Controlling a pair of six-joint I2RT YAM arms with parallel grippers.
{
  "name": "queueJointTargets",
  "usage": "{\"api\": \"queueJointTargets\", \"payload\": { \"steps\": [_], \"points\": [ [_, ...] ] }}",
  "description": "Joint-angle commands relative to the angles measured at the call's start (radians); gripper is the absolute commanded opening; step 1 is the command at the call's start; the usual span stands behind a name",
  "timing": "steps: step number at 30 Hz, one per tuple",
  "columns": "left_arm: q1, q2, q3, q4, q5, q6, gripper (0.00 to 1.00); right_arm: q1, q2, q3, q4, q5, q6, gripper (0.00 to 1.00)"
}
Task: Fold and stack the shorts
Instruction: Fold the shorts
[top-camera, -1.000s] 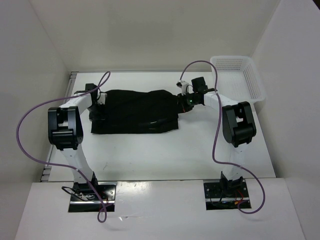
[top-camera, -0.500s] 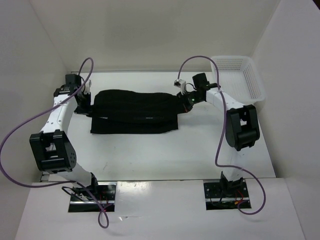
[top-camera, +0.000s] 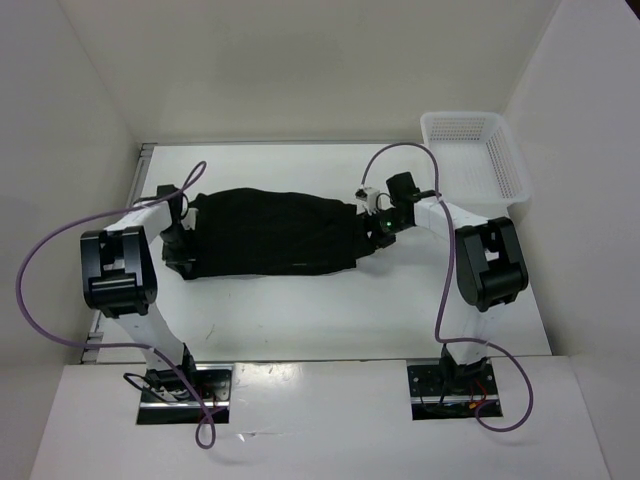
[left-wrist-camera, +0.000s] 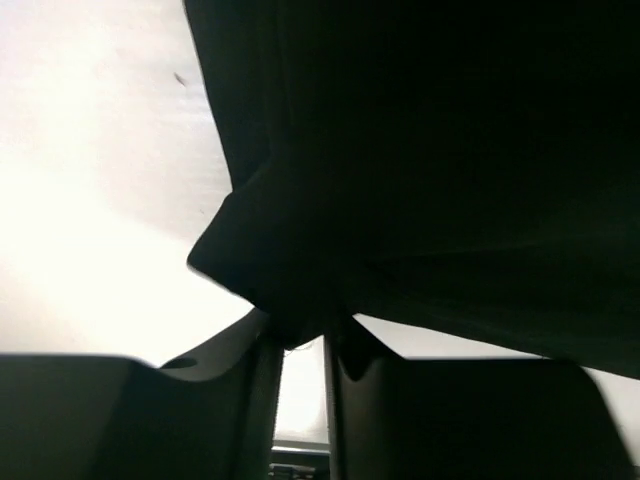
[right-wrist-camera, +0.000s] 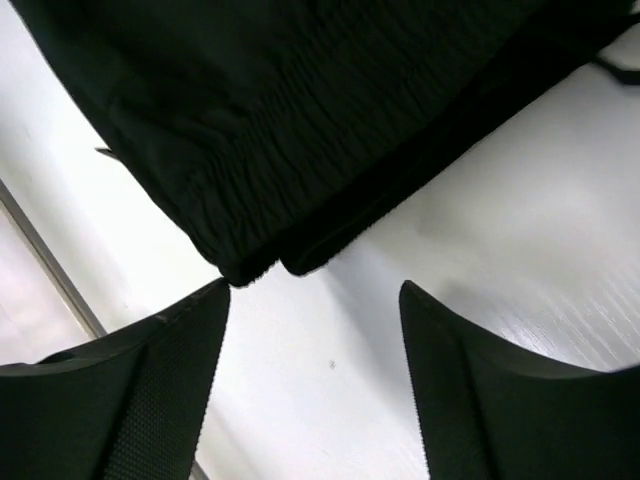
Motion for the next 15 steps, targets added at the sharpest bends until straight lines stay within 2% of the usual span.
{"api": "queueJointTargets", "payload": {
  "steps": [1, 4, 6, 11, 15],
  "points": [
    [0.005, -0.039, 0.042, 0.024, -0.012, 0.003, 0.3, 0.007, -0.072, -0.005, 0.121, 0.026, 0.158, 0.75],
    [0.005, -0.089, 0.066, -0.033, -0.003, 0.003, 0.32, 0.007, -0.072, -0.014, 0.134, -0.122, 0.244, 0.76],
    [0.014, -0.146, 0.089, -0.062, -0.003, 0.003, 0.36, 0.007, -0.072, -0.042, 0.186, -0.135, 0.362, 0.77],
    [0.014, -0.189, 0.195, -0.128, -0.021, 0.003, 0.39, 0.007, -0.051, -0.115, 0.235, -0.043, 0.595, 0.79],
    [0.014, -0.131, 0.301, -0.139, -0.003, 0.003, 0.39, 0.007, -0.039, -0.143, 0.269, 0.063, 0.705, 0.77]
  ]
}}
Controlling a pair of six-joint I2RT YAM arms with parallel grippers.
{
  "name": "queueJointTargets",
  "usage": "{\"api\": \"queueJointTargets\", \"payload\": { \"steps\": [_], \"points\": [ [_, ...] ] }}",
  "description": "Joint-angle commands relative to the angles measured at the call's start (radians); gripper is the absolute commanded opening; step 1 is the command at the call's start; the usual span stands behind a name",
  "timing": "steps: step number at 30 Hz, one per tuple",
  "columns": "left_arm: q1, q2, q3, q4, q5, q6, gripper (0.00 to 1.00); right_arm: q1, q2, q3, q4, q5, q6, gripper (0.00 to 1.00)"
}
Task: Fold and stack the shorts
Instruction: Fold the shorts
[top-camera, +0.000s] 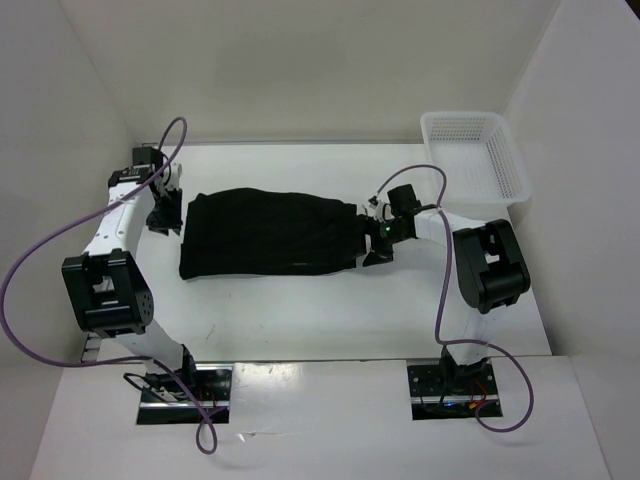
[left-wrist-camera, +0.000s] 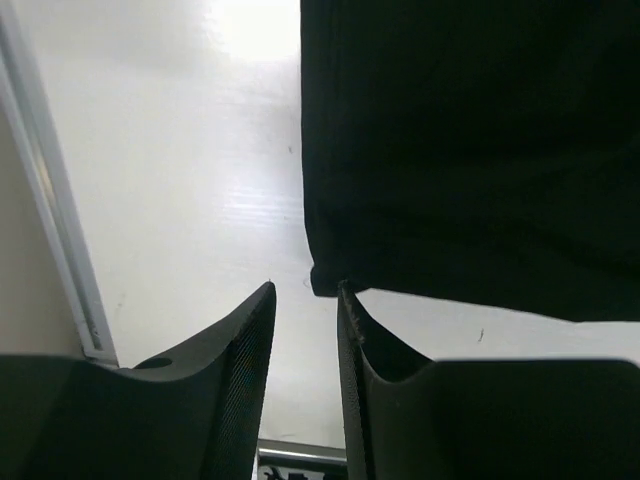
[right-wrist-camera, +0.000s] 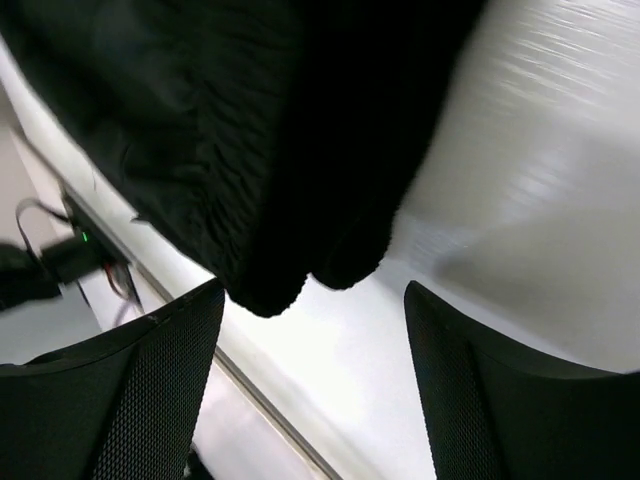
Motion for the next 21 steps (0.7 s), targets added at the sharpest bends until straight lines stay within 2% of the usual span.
{"api": "queueJointTargets", "payload": {
  "steps": [1, 4, 11, 14, 15, 18, 21],
  "points": [
    [0.006, 0.04, 0.091, -0.028, 0.032, 0.003, 0.39, 0.007, -0.012, -0.021, 0.088, 0.084, 0.172, 0.77],
    [-0.035, 0.119, 0.168, 0.016, 0.085, 0.003, 0.4, 0.007, 0.027, -0.021, 0.141, 0.084, 0.209, 0.75],
    [-0.219, 0.299, 0.35, 0.124, 0.148, 0.003, 0.46, 0.016, 0.07, -0.021, 0.169, 0.146, 0.256, 0.53],
    [-0.277, 0.371, 0.375, 0.195, 0.137, 0.003, 0.47, 0.027, 0.079, -0.032, 0.189, 0.135, 0.269, 0.48],
    [-0.314, 0.402, 0.384, 0.208, 0.128, 0.003, 0.47, 0.027, 0.079, -0.032, 0.189, 0.111, 0.258, 0.48],
    [-0.387, 0.442, 0.401, 0.208, 0.187, 0.003, 0.47, 0.027, 0.079, -0.023, 0.189, 0.059, 0.213, 0.58],
    [-0.473, 0.465, 0.401, 0.217, 0.211, 0.003, 0.47, 0.027, 0.079, -0.06, 0.189, 0.048, 0.193, 0.64]
  ]
}}
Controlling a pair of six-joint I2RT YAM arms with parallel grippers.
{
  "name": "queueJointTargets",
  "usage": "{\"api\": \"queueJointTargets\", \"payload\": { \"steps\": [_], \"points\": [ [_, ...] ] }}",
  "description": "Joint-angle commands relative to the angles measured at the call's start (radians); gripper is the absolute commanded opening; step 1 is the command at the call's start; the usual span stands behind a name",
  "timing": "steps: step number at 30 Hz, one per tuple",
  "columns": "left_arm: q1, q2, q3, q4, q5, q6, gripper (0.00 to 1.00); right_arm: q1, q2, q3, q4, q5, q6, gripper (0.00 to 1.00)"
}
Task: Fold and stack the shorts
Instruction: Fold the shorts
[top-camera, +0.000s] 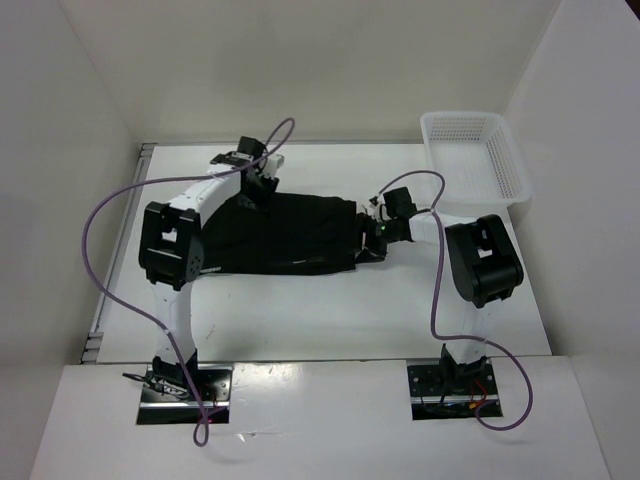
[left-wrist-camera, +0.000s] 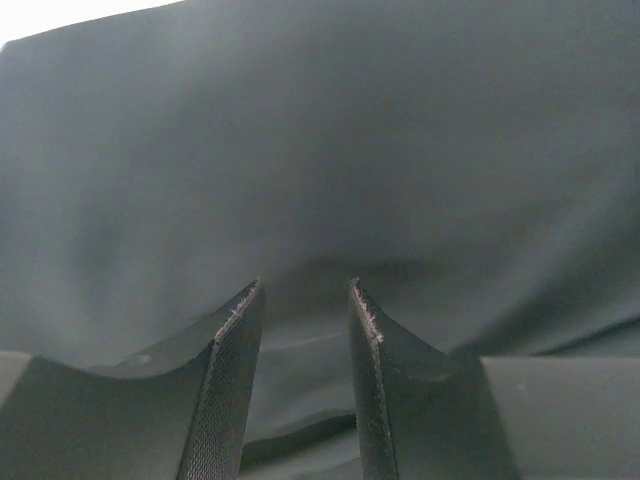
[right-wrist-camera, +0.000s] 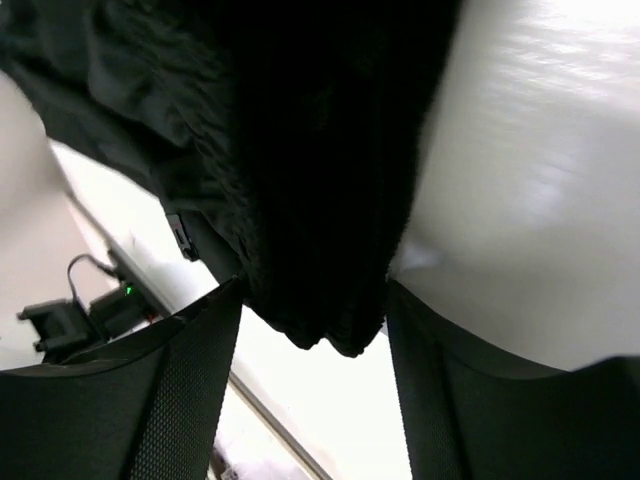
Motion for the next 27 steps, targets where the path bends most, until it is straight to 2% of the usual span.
{"api": "queueJointTargets", "payload": {
  "steps": [1, 3, 8, 11, 12, 13, 15, 16, 18, 24, 27],
  "points": [
    [-0.085, 0.012, 0.023, 0.029, 0.071, 0.004, 0.47, 0.019, 0.017, -0.054, 0.03, -0.02, -0.035, 0.66],
    [-0.124, 0.021, -0.002, 0.038, 0.071, 0.004, 0.47, 0.019, 0.008, -0.063, 0.03, -0.049, -0.035, 0.68],
    [-0.138, 0.054, -0.095, 0.098, 0.081, 0.004, 0.47, 0.053, 0.033, -0.051, 0.048, -0.06, -0.033, 0.69],
    [-0.159, 0.081, -0.119, 0.12, 0.107, 0.004, 0.47, 0.074, 0.06, -0.051, 0.068, -0.037, -0.009, 0.6],
    [-0.159, 0.081, -0.119, 0.12, 0.116, 0.004, 0.47, 0.087, 0.06, -0.042, 0.077, -0.037, -0.009, 0.55],
    [-0.17, 0.093, -0.129, 0.12, 0.143, 0.004, 0.47, 0.087, 0.075, -0.042, 0.077, -0.037, 0.004, 0.44],
    [-0.179, 0.102, -0.129, 0.12, 0.173, 0.004, 0.47, 0.098, 0.088, -0.042, 0.099, -0.028, 0.017, 0.3],
    [-0.179, 0.102, -0.129, 0.12, 0.182, 0.004, 0.47, 0.098, 0.088, -0.042, 0.099, -0.002, 0.029, 0.15],
    [-0.179, 0.102, -0.129, 0.12, 0.182, 0.004, 0.47, 0.098, 0.088, -0.031, 0.099, 0.027, 0.029, 0.01],
    [-0.179, 0.092, -0.076, 0.109, 0.147, 0.004, 0.48, 0.098, 0.016, -0.008, 0.068, 0.044, -0.029, 0.0],
    [-0.179, 0.069, -0.034, 0.1, 0.076, 0.004, 0.49, 0.043, -0.024, 0.019, 0.019, 0.044, -0.101, 0.0]
  ]
}}
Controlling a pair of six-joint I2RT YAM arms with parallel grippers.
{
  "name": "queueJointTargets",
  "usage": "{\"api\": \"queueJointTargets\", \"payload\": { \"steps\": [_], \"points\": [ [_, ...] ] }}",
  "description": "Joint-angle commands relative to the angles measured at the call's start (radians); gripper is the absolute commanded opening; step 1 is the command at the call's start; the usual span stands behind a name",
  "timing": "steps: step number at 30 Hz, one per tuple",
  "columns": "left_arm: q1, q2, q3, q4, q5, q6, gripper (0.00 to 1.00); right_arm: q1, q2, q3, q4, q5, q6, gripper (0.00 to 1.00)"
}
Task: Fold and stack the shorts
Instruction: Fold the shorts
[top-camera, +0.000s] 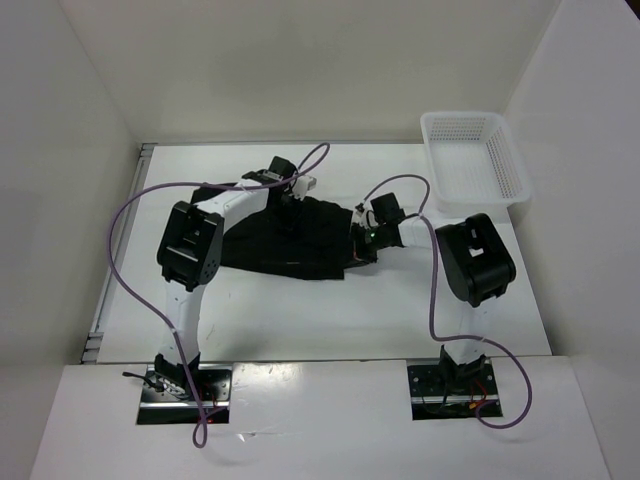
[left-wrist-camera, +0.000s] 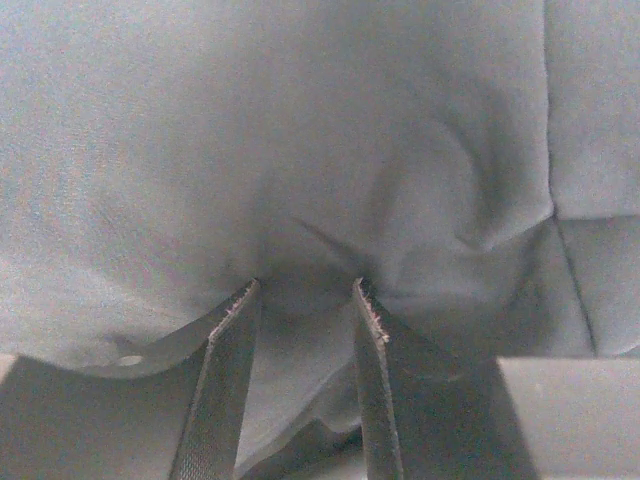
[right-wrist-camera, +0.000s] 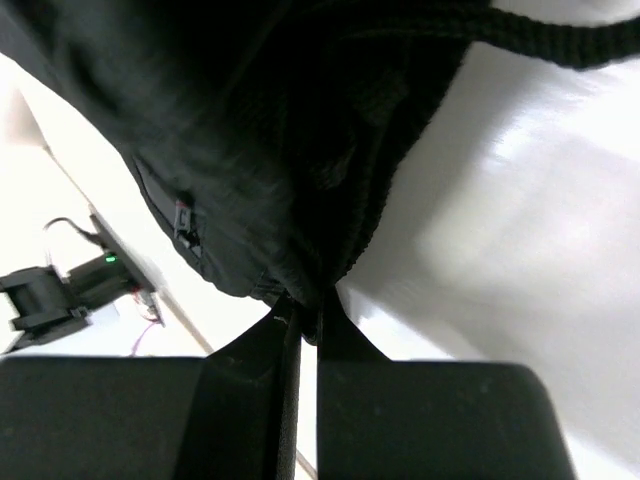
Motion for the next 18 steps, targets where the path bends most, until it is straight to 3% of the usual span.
{"api": "queueJointTargets", "payload": {
  "steps": [1, 9, 13, 18],
  "points": [
    [-0.012, 0.004, 0.072, -0.006, -0.05, 0.004, 0.49, -0.056, -0.089, 0.054, -0.091, 0.088, -0.121, 0.0],
    [-0.003, 0.018, 0.181, 0.005, -0.141, 0.004, 0.57, -0.307, -0.177, 0.108, -0.33, 0.16, -0.452, 0.0],
    [-0.027, 0.09, 0.287, 0.014, -0.095, 0.004, 0.62, -0.318, -0.188, 0.171, -0.413, 0.202, -0.586, 0.0],
    [-0.051, 0.294, 0.442, -0.024, -0.132, 0.004, 0.62, -0.339, -0.232, 0.252, -0.461, 0.251, -0.707, 0.0]
  ]
}}
